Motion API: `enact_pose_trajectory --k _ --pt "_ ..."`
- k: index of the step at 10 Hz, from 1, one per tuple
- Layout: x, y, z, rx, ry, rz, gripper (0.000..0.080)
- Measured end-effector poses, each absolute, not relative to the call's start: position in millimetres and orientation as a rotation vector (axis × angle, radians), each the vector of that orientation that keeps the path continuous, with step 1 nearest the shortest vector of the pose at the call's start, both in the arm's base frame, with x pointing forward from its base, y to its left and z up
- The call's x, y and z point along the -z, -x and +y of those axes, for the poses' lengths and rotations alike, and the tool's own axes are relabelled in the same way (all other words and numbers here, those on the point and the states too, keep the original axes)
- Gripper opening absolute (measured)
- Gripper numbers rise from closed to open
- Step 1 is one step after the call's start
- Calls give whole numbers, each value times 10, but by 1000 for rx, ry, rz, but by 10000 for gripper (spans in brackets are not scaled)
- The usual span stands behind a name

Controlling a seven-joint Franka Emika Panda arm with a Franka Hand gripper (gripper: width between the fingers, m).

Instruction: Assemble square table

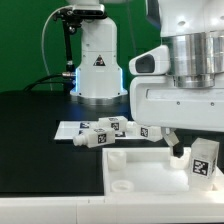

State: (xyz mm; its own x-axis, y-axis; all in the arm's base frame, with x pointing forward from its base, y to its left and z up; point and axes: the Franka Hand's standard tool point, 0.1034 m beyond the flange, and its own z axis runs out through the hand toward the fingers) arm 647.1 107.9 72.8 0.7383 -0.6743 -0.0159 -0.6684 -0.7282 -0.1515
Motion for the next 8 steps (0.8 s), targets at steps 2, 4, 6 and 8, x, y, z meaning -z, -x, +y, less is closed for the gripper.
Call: enact_pose_trajectory --k 2,4,6,8 --pt "-721 -6463 1078 42 2718 1246 314" --pt "-703 -6439 1013 12 2618 1439 291" --pt "-696 -6427 993 -32 2398 1751 290" --pt "-690 -6412 1026 -101 2068 2095 290"
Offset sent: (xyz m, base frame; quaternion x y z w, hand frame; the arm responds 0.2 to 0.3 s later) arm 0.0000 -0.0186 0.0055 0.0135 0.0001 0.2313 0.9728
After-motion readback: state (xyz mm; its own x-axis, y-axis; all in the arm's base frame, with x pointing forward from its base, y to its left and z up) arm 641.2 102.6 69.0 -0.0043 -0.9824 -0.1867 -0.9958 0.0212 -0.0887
